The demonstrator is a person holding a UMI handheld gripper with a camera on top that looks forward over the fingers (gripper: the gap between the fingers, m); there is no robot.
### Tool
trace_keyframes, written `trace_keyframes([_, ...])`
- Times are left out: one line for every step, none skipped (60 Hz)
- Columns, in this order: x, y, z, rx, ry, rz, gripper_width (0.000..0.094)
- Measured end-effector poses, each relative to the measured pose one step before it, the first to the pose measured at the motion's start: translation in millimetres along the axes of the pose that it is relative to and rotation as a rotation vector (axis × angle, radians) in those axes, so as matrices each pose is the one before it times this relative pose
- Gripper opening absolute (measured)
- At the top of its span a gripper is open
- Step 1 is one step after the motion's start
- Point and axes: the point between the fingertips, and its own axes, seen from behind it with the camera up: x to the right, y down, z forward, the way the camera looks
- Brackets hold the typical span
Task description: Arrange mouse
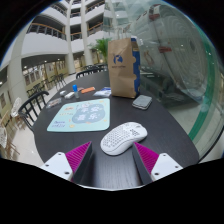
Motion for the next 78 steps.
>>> trace_keyframes([0.75,-0.9,1.09,-0.00113,0.00056,0.0016,0.0841])
trace_keyframes([0.5,-0.91,1.08,-0.00231,0.00023,0.0019,0.0841])
trace_keyframes([0.37,-0.96,1.02,-0.00255,0.00022,0.0022,0.0841])
trace_keyframes([0.46,-0.97,1.15,-0.00308,-0.00019,0.0028,0.0841])
trace_keyframes([0.65,-1.58,1.62,-0.00356,-0.00159,0.0022,0.084])
trace_keyframes([0.38,-1.1,1.42,-0.00349,0.00056,0.003,0.0839])
trace_keyframes([0.23,-0.59,0.78,-0.00319,-0.0002,0.0027,0.0839])
trace_keyframes([0.31,-1.11,0.94,-0.00283,-0.00083,0.0031,0.084])
trace_keyframes([0.47,-1.0,1.09,-0.00276,-0.00067,0.0034,0.084])
trace_keyframes([0.64,-1.16,1.48,-0.00222,0.00005,0.0045,0.084])
trace_keyframes([0.4,-1.12,1.55,-0.00163,0.00018,0.0055,0.0839])
trace_keyframes([1.14,-1.91,1.31,-0.00131,-0.00026,0.0039,0.084])
trace_keyframes([0.68,-1.36,1.28,-0.00157,0.00032,0.0036,0.084])
trace_keyframes([0.6,-1.25,1.47,-0.00205,0.0007,0.0022,0.0841])
trace_keyframes([0.66,-1.3,1.77,-0.00222,0.00125,0.002,0.0841])
trace_keyframes([0.64,-1.25,1.81,-0.002,0.00196,0.0015,0.0839])
trace_keyframes([0.74,-1.1,0.61,-0.0024,0.00177,0.0026,0.0839])
trace_keyframes([0.19,-1.35,2.4,-0.00235,0.00237,0.0023,0.0839])
trace_keyframes([0.47,-1.38,1.85,-0.00167,0.00261,0.0012,0.0839])
trace_keyframes([0.48,-1.36,2.16,-0.00135,0.00289,0.0009,0.0839])
trace_keyframes([0.89,-1.51,2.3,-0.00123,0.00374,0.0009,0.0839])
trace_keyframes([0.68,-1.56,2.5,-0.00018,0.00315,0.0006,0.084])
trace_keyframes([0.66,-1.97,2.77,0.00009,0.00297,0.0007,0.0838])
trace_keyframes([1.24,-1.82,0.87,0.00044,0.00361,-0.0002,0.0839])
trace_keyframes([0.41,-1.79,2.76,0.00062,0.00366,0.0001,0.0836])
trace_keyframes([0.52,-1.88,2.95,0.00017,0.00313,-0.0007,0.0835])
trace_keyframes([0.87,-2.02,2.6,-0.00016,0.00295,-0.0011,0.0827])
trace_keyframes([1.26,-1.76,2.21,-0.0005,0.00395,-0.0009,0.0816])
trace_keyframes([1.57,-1.73,2.44,-0.00029,0.00601,0.0,0.08])
trace_keyframes([2.73,-1.1,0.26,-0.00127,0.00486,-0.0001,0.0781])
trace_keyframes([0.94,-1.18,3.22,-0.00165,0.00675,-0.0009,0.076])
trace_keyframes([1.33,-1.66,2.58,-0.00097,0.00561,-0.0034,0.0732])
trace_keyframes([1.73,-1.43,2.64,-0.00177,0.00574,-0.0048,0.0702])
trace_keyframes([2.48,-1.11,2.4,-0.00211,0.0093,-0.0051,0.0674])
trace_keyframes([2.34,-1.3,2.21,-0.00159,0.00848,-0.0047,0.0648])
trace_keyframes([0.23,-1.55,1.64,-0.0005,0.00101,-0.0001,0.0642])
trace_keyframes([0.67,-1.15,1.72,-0.00195,0.00335,0.0028,0.0624])
trace_keyframes([1.66,-0.37,0.4,-0.00106,0.00221,0.0023,0.0614])
trace_keyframes([-0.14,-1.64,1.63,-0.0029,0.00084,0.0025,0.0607])
trace_keyframes([0.07,0.27,0.68,-0.00602,0.00196,-0.0002,0.0595])
trace_keyframes([0.19,0.22,0.18,-0.00627,0.00232,-0.003,0.0577])
trace_keyframes([0.24,0.16,0.23,-0.00564,0.00148,-0.0004,0.056])
trace_keyframes([0.07,0.16,0.17,-0.00458,0.0008,0.0053,0.0544])
trace_keyframes([-0.53,-0.67,0.54,-0.00177,-0.00229,0.0108,0.0519])
trace_keyframes([-0.73,-0.22,0.24,-0.0018,-0.00494,0.0152,0.049])
trace_keyframes([0.23,-0.99,0.64,0.00255,-0.00132,0.0167,0.047])
trace_keyframes([0.37,-0.67,0.22,0.00158,-0.00178,0.0128,0.0449])
trace_keyframes([0.31,-0.71,-0.02,0.0026,-0.00088,0.0084,0.0435])
trace_keyframes([-0.02,-0.78,-0.15,0.00343,-0.00023,0.004,0.0421])
trace_keyframes([0.23,-0.75,-0.4,0.00597,0.00182,-0.0016,0.04])
trace_keyframes([0.93,-0.56,-0.75,0.00722,0.00607,-0.0096,0.0382])
trace_keyframes([0.6,-0.76,-1.01,0.00709,0.00822,-0.0142,0.0371])
trace_keyframes([1.57,-1.98,-2.19,0.01016,0.01247,-0.0143,0.0368])
trace_keyframes([0.87,-3.43,-3.21,0.01631,0.0119,-0.0102,0.0366])
trace_keyframes([-0.33,-6.13,-3.98,0.02104,0.00899,-0.0066,0.0367])
trace_keyframes([-2.17,-8.17,-4.29,0.02484,0.00288,-0.0047,0.0364])
trace_keyframes([-4.06,-9.44,-4.59,0.02602,-0.00321,0.0012,0.0364])
trace_keyframes([-6.11,-10.26,-4.67,0.02445,-0.00907,0.0071,0.0364])
trace_keyframes([-7.44,-11.78,-4.95,0.01369,-0.01832,0.006,0.0363])
trace_keyframes([-10.99,-7.68,-2.99,0.01288,-0.01871,-0.0026,0.0363])
trace_keyframes([-12.5,-8.21,-3.73,0.01254,-0.02326,-0.0036,0.0363])
trace_keyframes([-11.94,-9.08,-4.24,0.01498,-0.02385,-0.0005,0.0364])
trace_keyframes([-12.19,-9.0,-1.52,0.01689,-0.01709,-0.0002,0.0365])
trace_keyframes([-11.91,-7.94,-0.92,0.01367,-0.01358,-0.0018,0.0363])
trace_keyframes([-11.03,-6.64,0.05,0.00877,-0.01069,-0.007,0.0362])
trace_keyframes([-10.91,-4.45,0.88,0.00294,-0.0093,-0.0119,0.0362])
trace_keyframes([-11.35,-3.57,1.58,-0.00201,-0.00948,-0.016,0.0362])
trace_keyframes([-10.36,-3.92,6.26,-0.00598,-0.00979,-0.0157,0.0363])
trace_keyframes([-10.57,-0.94,3.63,-0.0037,-0.01172,-0.013,0.0362])
trace_keyframes([-10.58,-0.12,4.18,-0.00325,-0.01371,-0.0091,0.0363])
trace_keyframes([-10.72,1.16,4.62,-0.00506,-0.01609,-0.0058,0.0362])
trace_keyframes([-10.71,4.7,2.03,-0.00771,-0.01663,-0.0029,0.0362])
trace_keyframes([-9.98,7.89,8.02,-0.01336,-0.0155,0.0002,0.0361])
trace_keyframes([-7.41,0.81,6.15,-0.02153,-0.01376,0.0034,0.036])
trace_keyframes([-7.2,5.48,6.6,-0.01909,-0.01104,0.0053,0.0361])
trace_keyframes([-6.18,5.73,6.3,-0.01877,-0.01117,0.0053,0.0361])
trace_keyframes([-6.61,9.05,6.3,-0.01533,-0.01123,0.0028,0.036])
trace_keyframes([-5.12,5.47,6.36,-0.01637,-0.01212,0.0025,0.036])
